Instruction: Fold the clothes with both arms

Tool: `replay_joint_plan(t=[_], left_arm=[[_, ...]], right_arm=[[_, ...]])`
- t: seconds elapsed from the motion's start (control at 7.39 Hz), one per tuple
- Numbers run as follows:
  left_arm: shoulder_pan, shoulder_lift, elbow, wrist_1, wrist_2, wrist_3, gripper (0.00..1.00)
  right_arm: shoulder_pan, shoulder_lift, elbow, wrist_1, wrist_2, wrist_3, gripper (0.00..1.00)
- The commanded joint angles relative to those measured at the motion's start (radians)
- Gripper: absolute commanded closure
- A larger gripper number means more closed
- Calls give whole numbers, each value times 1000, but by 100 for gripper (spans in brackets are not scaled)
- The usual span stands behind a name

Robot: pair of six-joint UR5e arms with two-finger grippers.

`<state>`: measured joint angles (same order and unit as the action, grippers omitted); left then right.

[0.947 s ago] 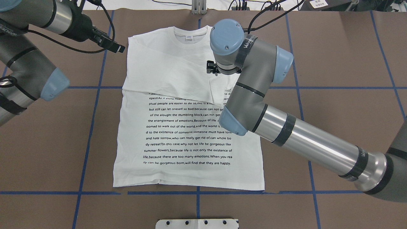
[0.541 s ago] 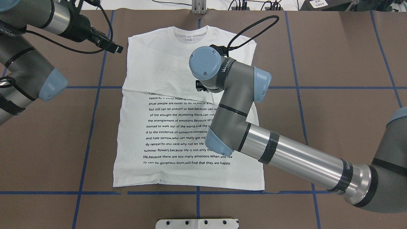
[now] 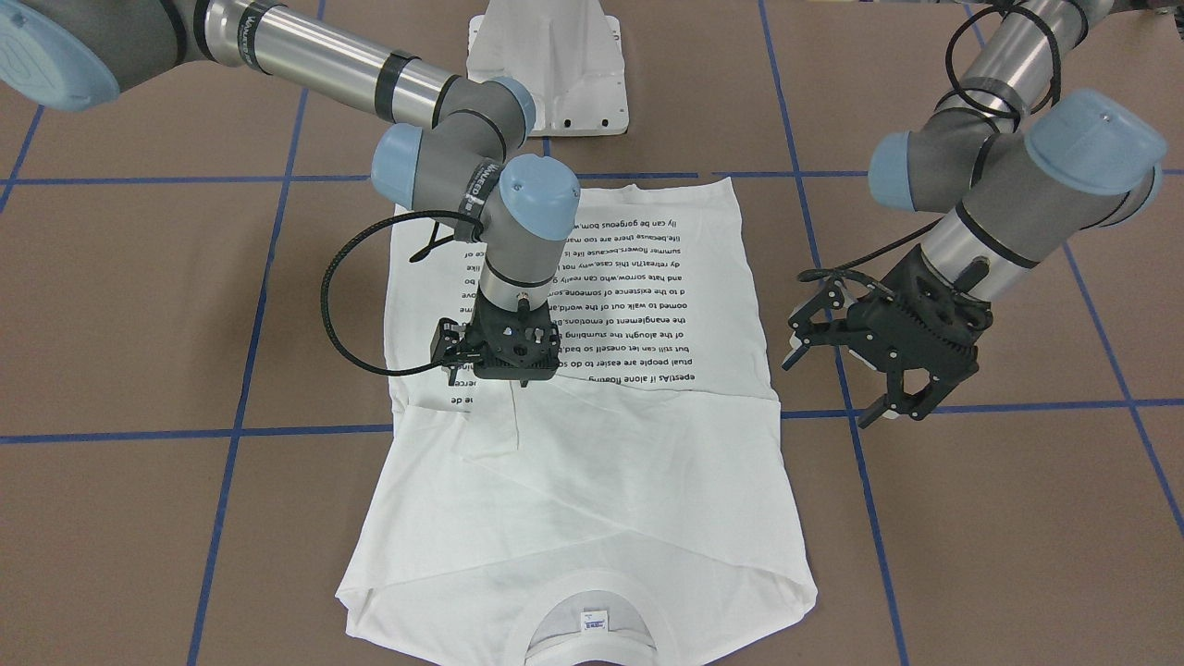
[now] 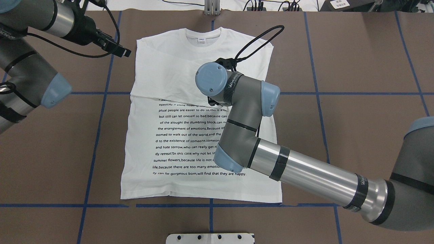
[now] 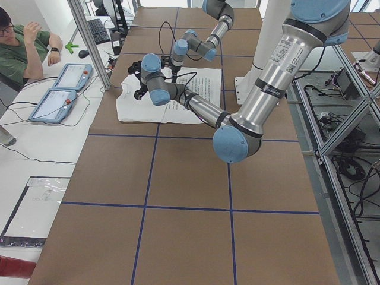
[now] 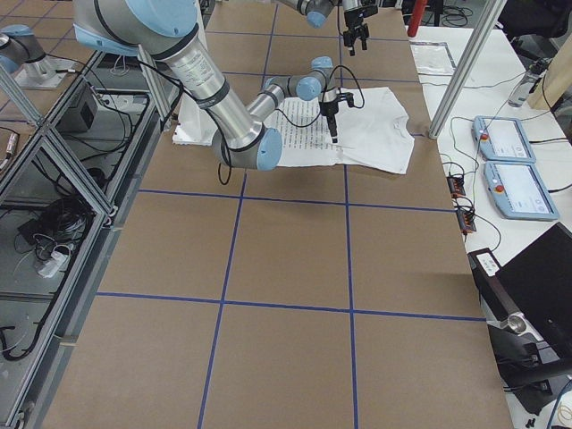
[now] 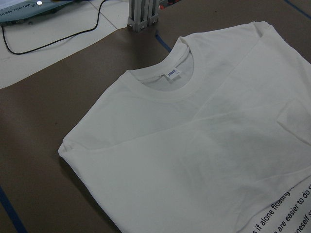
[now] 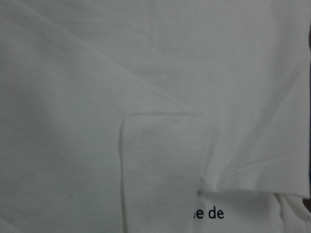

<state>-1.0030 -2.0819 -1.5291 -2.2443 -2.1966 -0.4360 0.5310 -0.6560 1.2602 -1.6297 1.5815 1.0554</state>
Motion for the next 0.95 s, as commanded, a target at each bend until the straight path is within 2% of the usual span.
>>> replay_joint_plan(t=[0.0,0.41,0.54,0.68,0.81], left_arm=[[1,-1,0,-3,1,-3,0],[1,-1,0,-3,1,-6,0],[3,-1,0,-5,3,-7,0],[3,-1,0,-5,3,-9,0],[3,-1,0,-5,3,-13,0]], right_arm=[[0,-2,5,-77,-1,-58,0],[39,-25,33,-185,-2,-158,0],[65,-100,135,-237,-1,-219,0],[88,-216,265,-243,-1,-271,0],[110,-279,362,-243,6,-313,0]])
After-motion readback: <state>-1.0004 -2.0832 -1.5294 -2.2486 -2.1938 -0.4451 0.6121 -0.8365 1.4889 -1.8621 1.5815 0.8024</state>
